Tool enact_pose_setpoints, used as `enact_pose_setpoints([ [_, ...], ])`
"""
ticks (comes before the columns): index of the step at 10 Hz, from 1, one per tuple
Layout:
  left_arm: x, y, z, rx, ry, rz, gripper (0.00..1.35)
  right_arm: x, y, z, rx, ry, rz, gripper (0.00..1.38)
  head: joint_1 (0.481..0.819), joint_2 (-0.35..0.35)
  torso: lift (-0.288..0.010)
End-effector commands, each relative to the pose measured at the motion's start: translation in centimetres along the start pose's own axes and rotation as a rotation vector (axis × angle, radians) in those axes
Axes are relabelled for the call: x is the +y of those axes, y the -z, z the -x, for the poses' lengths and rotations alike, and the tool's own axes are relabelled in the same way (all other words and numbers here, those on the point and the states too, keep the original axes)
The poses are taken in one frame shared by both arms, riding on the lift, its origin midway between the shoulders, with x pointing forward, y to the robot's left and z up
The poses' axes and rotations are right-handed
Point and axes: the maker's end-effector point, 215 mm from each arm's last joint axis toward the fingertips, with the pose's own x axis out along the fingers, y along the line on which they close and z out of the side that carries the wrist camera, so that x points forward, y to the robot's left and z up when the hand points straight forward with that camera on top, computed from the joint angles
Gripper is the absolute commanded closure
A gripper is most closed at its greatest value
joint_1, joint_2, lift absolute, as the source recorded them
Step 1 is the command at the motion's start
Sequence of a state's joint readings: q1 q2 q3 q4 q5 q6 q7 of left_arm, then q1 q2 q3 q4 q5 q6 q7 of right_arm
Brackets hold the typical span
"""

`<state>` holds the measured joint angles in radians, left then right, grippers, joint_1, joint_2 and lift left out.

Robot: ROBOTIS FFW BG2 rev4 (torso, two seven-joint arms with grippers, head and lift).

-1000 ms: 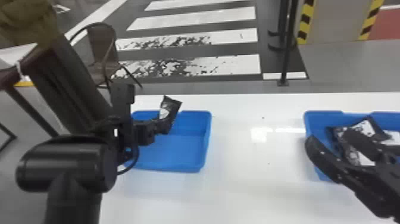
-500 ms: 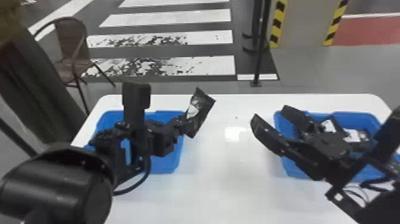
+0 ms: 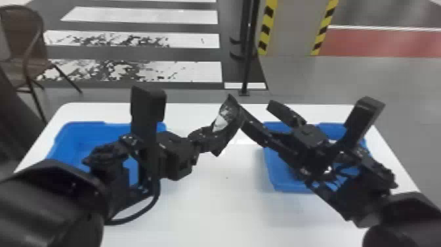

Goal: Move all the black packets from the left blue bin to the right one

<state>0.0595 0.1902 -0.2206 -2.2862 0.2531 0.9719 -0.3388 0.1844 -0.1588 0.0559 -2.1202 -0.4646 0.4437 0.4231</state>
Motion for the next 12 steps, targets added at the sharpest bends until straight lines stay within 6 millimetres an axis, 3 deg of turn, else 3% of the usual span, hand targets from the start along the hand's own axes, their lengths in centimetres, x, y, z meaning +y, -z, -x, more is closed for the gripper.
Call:
enact_pose_setpoints([
  [1,-1.0,-0.7,-0.3,-0.016,0.026,-0.008,1.21,-0.3,-0.5,-0.4,-0.009,-0.001,0.002,0.15,0.695,-0.06,-0.14],
  [3,-1.6,-1.5,-0.5,-0.033,0.041,-0.017,1.21,1.0,0.3,-1.6,-0.006,-0.039,-0.041,0.16,0.695,-0.071,-0.14],
  [4,-1.9,-1.8,-0.6,-0.04,0.049,-0.02,1.21,1.3,0.7,-2.1,-0.004,-0.054,-0.069,0.28,0.695,-0.065,-0.14],
  [6,-2.5,-1.7,-0.8,-0.037,0.064,-0.019,1.21,1.5,0.7,-2.4,-0.007,-0.069,-0.086,1.03,0.695,-0.059,-0.14],
  [7,-2.6,-1.6,-0.8,-0.035,0.064,-0.017,1.21,1.4,0.2,-2.4,-0.026,-0.066,-0.078,1.28,0.695,-0.059,-0.14],
  [9,-2.5,-1.5,-0.7,-0.038,0.064,-0.008,1.19,1.5,0.2,-2.2,-0.027,-0.067,-0.082,1.28,0.695,-0.063,-0.14],
  [11,-1.8,-1.6,-0.4,-0.062,0.047,0.011,0.53,1.9,0.5,-1.9,-0.028,-0.072,-0.101,1.28,0.695,-0.061,-0.14],
  [12,-1.2,-1.8,-0.1,-0.078,0.034,0.016,0.4,1.2,0.3,-1.6,-0.031,-0.059,-0.098,1.28,0.695,-0.057,-0.14],
])
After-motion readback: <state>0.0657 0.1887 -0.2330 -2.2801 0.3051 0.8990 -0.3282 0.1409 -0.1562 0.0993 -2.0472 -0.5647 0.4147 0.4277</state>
